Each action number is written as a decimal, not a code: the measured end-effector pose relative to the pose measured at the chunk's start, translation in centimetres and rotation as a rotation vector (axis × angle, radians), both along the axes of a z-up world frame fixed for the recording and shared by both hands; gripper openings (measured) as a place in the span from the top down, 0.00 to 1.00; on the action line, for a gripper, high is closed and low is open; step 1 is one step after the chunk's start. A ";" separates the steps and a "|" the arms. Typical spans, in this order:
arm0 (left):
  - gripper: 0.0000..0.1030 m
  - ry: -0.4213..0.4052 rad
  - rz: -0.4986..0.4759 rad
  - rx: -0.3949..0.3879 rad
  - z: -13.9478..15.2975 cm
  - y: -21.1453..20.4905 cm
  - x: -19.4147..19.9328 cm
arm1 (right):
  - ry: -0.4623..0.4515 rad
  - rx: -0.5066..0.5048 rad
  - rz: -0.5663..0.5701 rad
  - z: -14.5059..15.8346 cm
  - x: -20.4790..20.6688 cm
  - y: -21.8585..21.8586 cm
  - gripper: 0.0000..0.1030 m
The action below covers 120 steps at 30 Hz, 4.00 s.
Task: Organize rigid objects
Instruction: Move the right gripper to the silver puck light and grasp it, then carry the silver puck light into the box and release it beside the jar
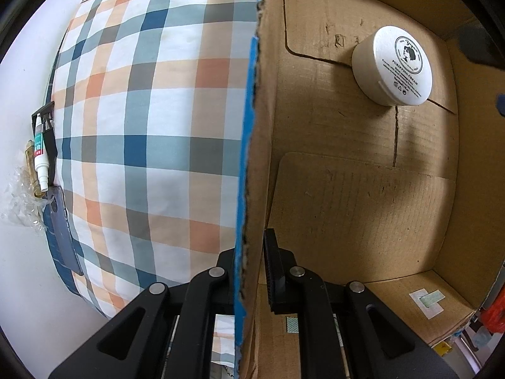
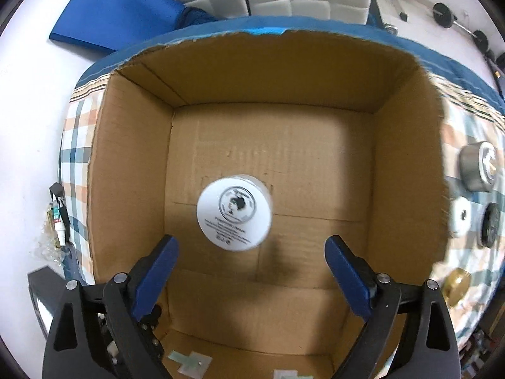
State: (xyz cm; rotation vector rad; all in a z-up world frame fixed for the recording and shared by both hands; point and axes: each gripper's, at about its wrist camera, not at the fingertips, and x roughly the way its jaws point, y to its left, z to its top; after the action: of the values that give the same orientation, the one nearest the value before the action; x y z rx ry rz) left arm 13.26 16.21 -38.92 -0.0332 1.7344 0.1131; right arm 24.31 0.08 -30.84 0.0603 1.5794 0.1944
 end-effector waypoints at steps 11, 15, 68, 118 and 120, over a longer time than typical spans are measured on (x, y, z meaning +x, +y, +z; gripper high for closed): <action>0.92 -0.004 -0.006 0.008 0.2 -0.5 0.0 | -0.082 -0.015 -0.025 5.6 -3.6 -2.4 0.00; 0.92 -0.004 -0.012 0.012 0.2 -0.7 -0.1 | -0.103 -0.018 -0.023 7.4 -4.7 -2.7 0.00; 0.88 0.020 0.095 0.068 -0.1 -0.3 0.5 | -0.078 -0.105 -0.654 -6.2 6.7 -29.5 0.28; 0.89 0.002 0.047 0.046 0.5 -0.9 0.5 | -0.050 0.138 -0.100 6.1 3.8 -6.1 0.29; 0.89 0.003 0.047 0.043 0.4 -0.6 0.4 | -0.037 0.133 -0.096 5.3 4.2 -5.6 0.29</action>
State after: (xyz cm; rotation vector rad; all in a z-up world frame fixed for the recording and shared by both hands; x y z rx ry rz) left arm 13.65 15.57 -38.50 -0.0421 1.7342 0.1849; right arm 28.47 -5.47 -25.49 0.2344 1.5218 0.2234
